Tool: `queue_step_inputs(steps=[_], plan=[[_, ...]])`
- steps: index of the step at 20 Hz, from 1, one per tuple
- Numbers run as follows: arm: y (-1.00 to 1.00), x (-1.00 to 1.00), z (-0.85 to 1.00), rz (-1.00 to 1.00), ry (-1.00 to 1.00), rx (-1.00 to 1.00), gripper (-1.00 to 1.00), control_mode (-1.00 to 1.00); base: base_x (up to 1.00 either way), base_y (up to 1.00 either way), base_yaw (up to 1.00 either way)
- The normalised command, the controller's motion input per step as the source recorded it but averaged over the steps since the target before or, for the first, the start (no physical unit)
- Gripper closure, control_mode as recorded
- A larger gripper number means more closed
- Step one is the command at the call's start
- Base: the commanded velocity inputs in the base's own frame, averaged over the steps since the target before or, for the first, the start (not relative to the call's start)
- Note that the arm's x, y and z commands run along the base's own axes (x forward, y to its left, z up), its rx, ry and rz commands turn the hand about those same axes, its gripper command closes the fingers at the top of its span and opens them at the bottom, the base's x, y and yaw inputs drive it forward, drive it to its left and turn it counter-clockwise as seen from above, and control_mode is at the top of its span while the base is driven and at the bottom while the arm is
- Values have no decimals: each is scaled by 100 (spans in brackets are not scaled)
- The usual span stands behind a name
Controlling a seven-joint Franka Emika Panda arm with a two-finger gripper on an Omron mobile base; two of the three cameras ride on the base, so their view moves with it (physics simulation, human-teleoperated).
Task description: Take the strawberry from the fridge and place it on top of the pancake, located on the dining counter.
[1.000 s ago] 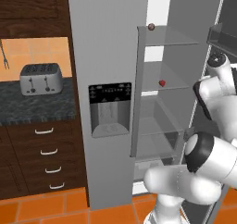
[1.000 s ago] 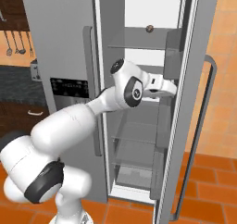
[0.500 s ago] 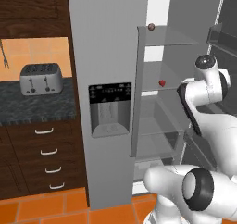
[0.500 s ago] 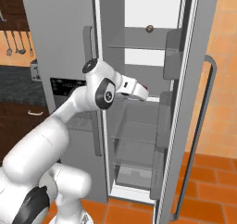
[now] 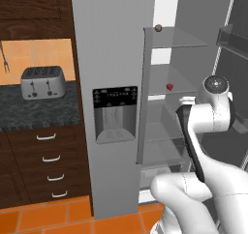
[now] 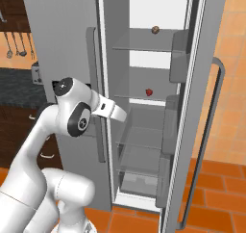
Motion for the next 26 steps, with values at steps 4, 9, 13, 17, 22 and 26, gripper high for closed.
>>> queue_step_inputs(steps=[4,9,13,17,22,26], plan=[[15,-30,-7,2,0,11,-100,-100,0,0,0],[2,-2,0,2,0,0,-100,-100,0,0,0],[-16,17,0,0,0,3,-100,100,39,-20,-4],[0,0,0,0,0,0,-100,100,78,-22,-8],[0,0,0,0,0,0,-100,100,49,-24,-3],[0,0,0,0,0,0,-100,100,59,-10,-2]])
